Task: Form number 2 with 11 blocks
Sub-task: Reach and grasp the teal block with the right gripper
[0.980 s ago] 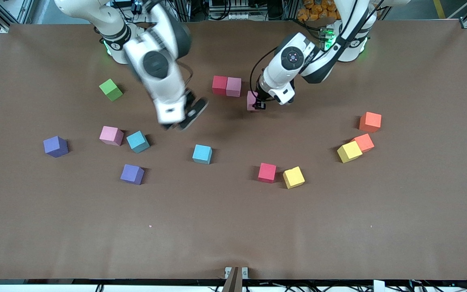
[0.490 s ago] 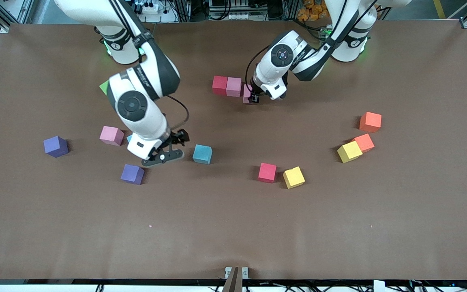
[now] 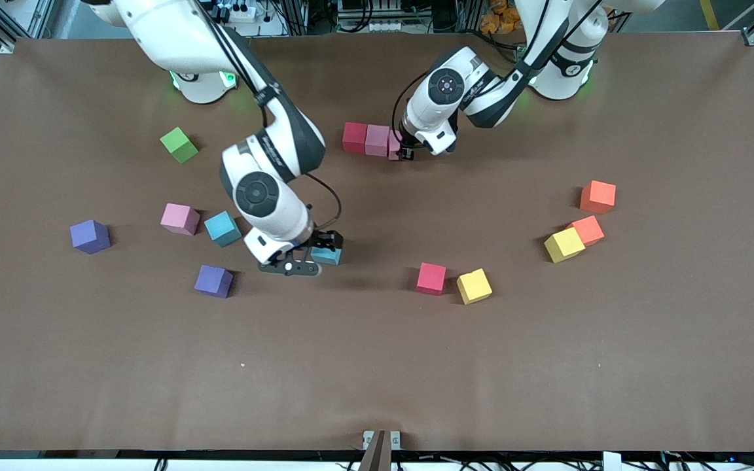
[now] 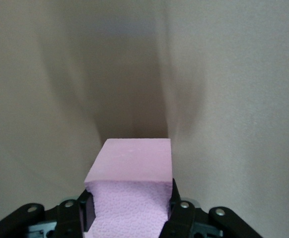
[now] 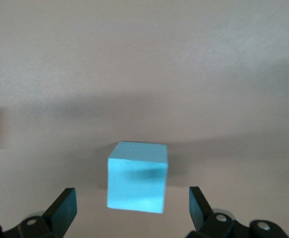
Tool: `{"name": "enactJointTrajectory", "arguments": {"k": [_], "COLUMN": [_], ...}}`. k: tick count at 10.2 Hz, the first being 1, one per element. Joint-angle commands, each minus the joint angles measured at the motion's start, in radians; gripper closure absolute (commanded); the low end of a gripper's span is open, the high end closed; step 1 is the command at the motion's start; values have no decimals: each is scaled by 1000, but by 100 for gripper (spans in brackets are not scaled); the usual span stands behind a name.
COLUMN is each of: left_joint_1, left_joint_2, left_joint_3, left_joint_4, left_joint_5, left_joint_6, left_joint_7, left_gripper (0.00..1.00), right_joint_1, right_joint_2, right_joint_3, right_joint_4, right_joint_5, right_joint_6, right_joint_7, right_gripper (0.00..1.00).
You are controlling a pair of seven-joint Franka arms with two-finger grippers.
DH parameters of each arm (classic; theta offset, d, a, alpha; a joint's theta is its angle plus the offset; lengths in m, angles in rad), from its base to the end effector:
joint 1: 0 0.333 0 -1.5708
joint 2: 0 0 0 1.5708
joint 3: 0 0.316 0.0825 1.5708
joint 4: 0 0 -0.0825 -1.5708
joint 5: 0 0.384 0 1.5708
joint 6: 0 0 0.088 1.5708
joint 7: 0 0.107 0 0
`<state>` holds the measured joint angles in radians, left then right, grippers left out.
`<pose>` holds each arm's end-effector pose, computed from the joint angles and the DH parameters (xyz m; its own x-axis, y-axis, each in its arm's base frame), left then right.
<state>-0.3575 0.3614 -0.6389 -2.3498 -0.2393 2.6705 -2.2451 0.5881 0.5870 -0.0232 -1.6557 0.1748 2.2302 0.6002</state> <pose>0.2782 -0.4355 0.2095 0.0467 0.9728 -0.2271 0.9703 -0.0981 -0.2210 0.5727 0.3714 0.2682 0.9872 -0.1348 -0.0848 -0.1424 -0.9856 -0.0915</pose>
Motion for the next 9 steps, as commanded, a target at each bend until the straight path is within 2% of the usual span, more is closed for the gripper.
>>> {"name": "enactJointTrajectory", "arguments": {"k": [1,4,5,6,9], "left_joint_1": [0,-1,-1,-1,0], "left_joint_2": [-2,5,8,14,22], "left_joint_3": [-4,-2,-2,-4,-4], "left_joint_4": [-14,-13,-13,-13,-8], "left_joint_5": [28,29,41,110,124], "left_joint_6": [22,22,22,22,31], "left_joint_7": [-34,-33,-31,-33,-33], "left_gripper": [78,76,75,75,75], "right_joint_1": [22,32,33,35,35], "right_joint_2": [59,85,89,91,102], "right_joint_3": [0,-1,-1,-1,-3], "right_joint_4": [34,30,24,7,-4], "right_joint_5": [17,5,5,5,-21], "right_joint_6": [17,25,52,78,80], "right_joint_7": [30,29,30,29,24], "right_gripper": [0,0,0,0,0]}}
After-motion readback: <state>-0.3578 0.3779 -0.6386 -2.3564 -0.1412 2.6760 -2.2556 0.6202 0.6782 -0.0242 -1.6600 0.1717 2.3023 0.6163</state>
